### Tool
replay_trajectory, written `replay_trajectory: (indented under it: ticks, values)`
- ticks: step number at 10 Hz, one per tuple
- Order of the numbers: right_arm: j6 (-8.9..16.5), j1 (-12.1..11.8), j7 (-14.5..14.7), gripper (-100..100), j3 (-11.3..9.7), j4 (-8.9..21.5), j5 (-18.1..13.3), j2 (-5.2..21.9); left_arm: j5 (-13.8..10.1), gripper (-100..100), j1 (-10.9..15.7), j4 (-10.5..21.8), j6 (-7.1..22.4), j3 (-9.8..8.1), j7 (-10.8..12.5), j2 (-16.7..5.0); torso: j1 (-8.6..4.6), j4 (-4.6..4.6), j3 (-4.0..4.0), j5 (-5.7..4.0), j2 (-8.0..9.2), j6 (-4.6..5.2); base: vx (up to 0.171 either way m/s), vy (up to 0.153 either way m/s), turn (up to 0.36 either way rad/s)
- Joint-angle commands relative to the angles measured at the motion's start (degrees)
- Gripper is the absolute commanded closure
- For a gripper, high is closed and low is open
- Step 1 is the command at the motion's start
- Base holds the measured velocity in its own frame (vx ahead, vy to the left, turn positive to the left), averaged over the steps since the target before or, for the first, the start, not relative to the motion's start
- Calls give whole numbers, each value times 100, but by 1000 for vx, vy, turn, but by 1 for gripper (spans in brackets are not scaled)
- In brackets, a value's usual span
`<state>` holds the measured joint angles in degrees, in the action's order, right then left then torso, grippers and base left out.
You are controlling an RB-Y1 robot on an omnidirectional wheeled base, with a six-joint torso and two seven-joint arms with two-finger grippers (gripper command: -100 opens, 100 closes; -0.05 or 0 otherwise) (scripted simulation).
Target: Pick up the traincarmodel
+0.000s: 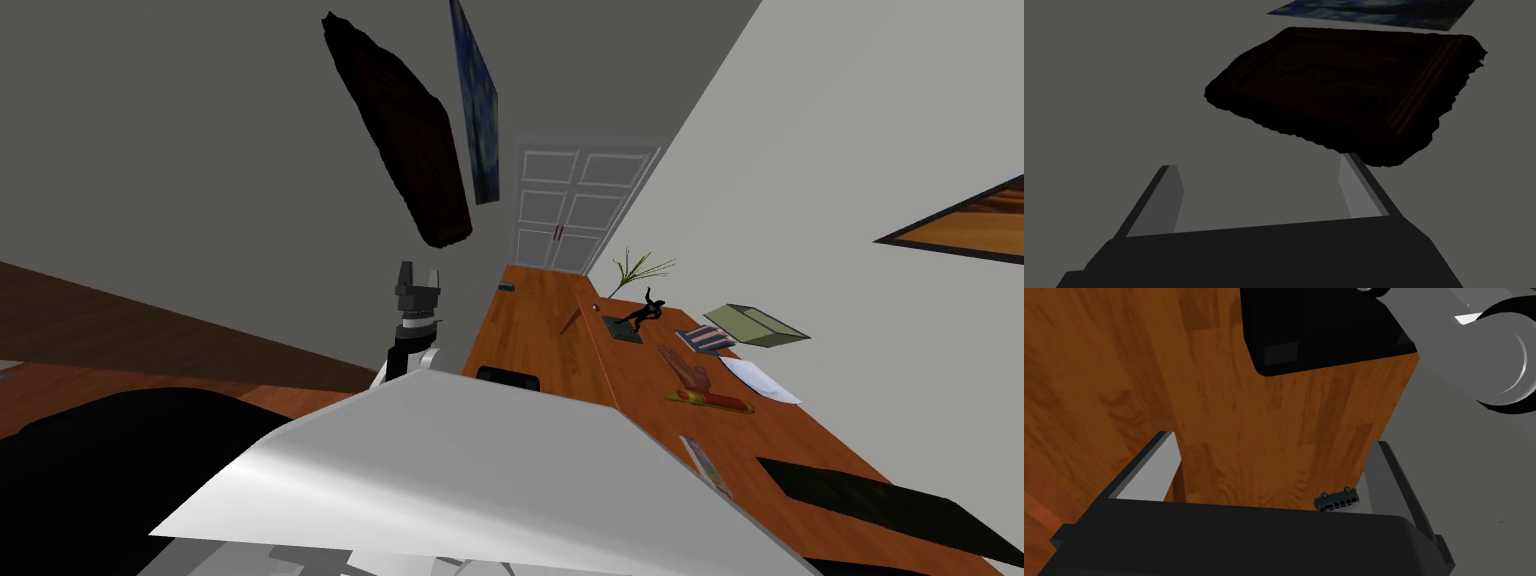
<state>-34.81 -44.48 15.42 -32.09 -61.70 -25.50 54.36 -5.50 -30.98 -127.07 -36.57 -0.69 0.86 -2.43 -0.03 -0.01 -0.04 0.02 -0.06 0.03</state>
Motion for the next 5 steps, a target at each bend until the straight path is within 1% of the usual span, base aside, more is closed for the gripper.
replay_trajectory:
  ticks: [1, 2, 3, 4, 5]
  values:
    - [6, -29, 11, -100, -31, 209, -8, 91, 0, 0, 0, 0, 0, 0, 0, 0, 0, 0, 0, 0, 0, 0, 51, -35, 37]
    - [54, -99, 35, -100, -91, 496, -22, 242, 0, 0, 0, 0, 0, 0, 0, 0, -2, 0, 0, -2, 0, 1, 59, -52, 59]
    - [101, -157, 56, -100, -142, 698, -29, 375, 0, 0, 0, 0, 0, 0, 0, 0, -9, -1, -2, -2, -3, -1, 78, -95, 81]
    - [101, -157, 56, -100, -142, 760, -29, 375, 0, 0, 0, 0, 0, -1, 0, -1, -24, -2, -5, -5, -9, -1, 65, -77, 30]
    - [149, -201, 74, -100, -183, 930, -28, 488, 0, 0, 0, 0, 0, -1, 0, -1, -18, -2, -4, -5, -7, 1, 66, -72, 37]
